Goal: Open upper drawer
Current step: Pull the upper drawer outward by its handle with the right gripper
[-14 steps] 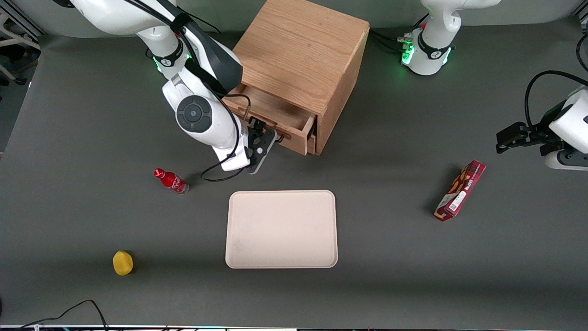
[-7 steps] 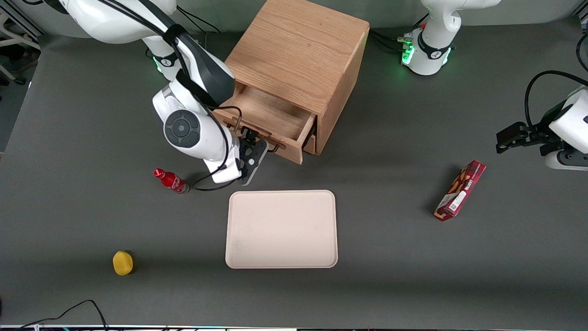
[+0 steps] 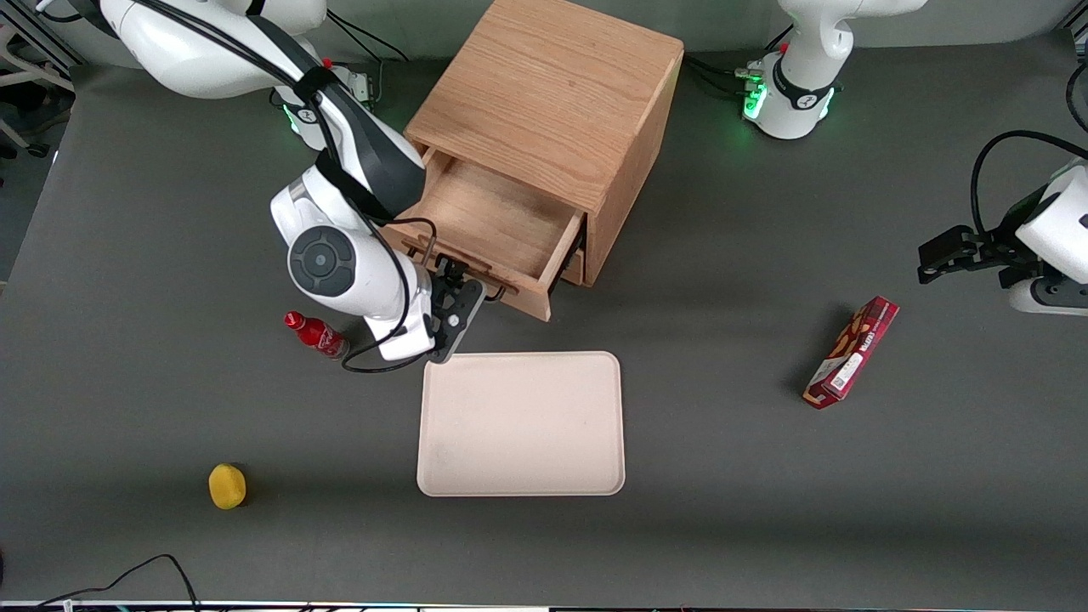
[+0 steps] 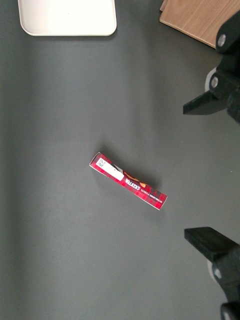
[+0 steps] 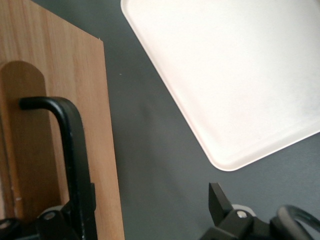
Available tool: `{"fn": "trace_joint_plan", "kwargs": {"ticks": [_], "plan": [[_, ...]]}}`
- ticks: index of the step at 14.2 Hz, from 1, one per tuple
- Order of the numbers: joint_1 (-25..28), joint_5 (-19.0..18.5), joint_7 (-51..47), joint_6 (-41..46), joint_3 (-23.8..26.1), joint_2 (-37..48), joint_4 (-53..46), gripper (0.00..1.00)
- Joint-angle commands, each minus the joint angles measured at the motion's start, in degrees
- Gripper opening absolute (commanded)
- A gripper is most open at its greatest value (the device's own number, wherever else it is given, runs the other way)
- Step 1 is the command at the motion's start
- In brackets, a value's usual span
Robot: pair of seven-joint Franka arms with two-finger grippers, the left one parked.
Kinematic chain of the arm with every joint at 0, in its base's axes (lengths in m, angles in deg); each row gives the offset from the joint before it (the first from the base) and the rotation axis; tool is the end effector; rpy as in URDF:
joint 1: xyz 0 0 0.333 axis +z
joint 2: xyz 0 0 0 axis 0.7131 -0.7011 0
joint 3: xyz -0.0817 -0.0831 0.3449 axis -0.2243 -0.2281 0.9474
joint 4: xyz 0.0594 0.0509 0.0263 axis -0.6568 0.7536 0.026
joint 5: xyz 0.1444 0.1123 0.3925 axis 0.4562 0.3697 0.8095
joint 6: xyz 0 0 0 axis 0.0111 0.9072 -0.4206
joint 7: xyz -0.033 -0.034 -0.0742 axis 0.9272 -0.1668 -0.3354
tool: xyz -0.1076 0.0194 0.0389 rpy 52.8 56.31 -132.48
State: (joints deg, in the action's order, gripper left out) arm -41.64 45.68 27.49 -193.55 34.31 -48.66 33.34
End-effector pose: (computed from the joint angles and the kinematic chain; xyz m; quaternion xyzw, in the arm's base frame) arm 0.6445 0.3515 0.3929 -0.8696 -0.4802 0.0529 0.1018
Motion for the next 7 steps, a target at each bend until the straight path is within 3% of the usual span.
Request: {"fn": "trace_joint_plan", "kwargs": {"ticks": [1,7], "plan": [[0.3,-2.3,2.0,2.0,-0.6,-2.6,-3.9,1.0],[0.5,-2.7,4.2,4.6,-3.0,-4.8,-8.3,1.0]]}}
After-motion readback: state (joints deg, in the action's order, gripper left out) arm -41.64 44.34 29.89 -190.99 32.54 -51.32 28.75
